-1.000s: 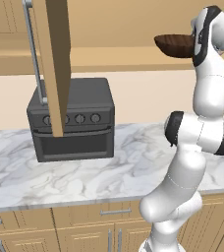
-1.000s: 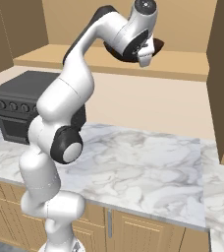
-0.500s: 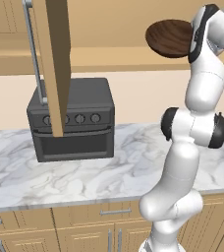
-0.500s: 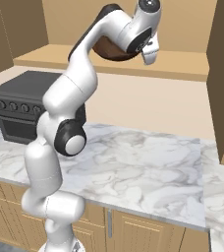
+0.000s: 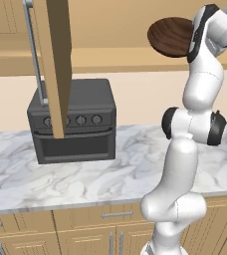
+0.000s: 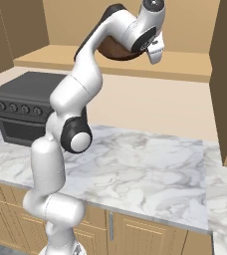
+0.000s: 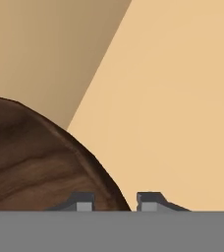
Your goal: Move the bowls from the cabinet to the plates on the dining table.
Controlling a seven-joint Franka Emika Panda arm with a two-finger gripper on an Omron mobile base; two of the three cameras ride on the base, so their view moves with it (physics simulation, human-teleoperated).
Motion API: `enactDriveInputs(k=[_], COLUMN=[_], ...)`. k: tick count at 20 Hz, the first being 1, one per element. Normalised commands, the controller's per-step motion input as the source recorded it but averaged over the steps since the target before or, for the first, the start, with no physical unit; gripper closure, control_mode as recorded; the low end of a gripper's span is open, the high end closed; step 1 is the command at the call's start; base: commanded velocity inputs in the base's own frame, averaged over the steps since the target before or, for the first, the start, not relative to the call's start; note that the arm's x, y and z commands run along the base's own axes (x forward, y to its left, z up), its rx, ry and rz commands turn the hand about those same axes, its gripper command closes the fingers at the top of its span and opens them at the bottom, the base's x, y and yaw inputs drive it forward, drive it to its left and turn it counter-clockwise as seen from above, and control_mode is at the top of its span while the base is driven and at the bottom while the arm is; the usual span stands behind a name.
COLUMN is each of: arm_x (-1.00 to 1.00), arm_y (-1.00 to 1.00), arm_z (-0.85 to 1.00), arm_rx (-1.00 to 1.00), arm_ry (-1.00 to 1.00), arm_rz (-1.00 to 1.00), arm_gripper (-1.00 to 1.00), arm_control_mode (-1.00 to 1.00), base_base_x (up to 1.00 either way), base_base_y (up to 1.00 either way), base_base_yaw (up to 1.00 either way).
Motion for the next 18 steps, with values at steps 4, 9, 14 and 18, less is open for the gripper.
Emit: enactDriveInputs(k=[4,9,14,18], arm_x=[0.04,-0.27,-0.47,-0.58], arm_y=[-0.06,-0.01,-0.02,-0.03], arm_z=[0.00,-0.03,0.00,0.00], arm_rx=[-0.02,0.01,0.00,-0.01], arm_ry=[-0.01,-0.07,-0.12,-0.14], arm_rz=[0.00,0.00,0.00,0.00], arm_gripper=[1.00,1.00,1.00,1.00], arm_control_mode=[-1.00,-1.00,-1.00,-1.00], base_base_x=[0.00,0.00,0.00,0.00], base_base_y=[0.00,0.00,0.00,0.00], base_base_yaw=[0.00,0.00,0.00,0.00])
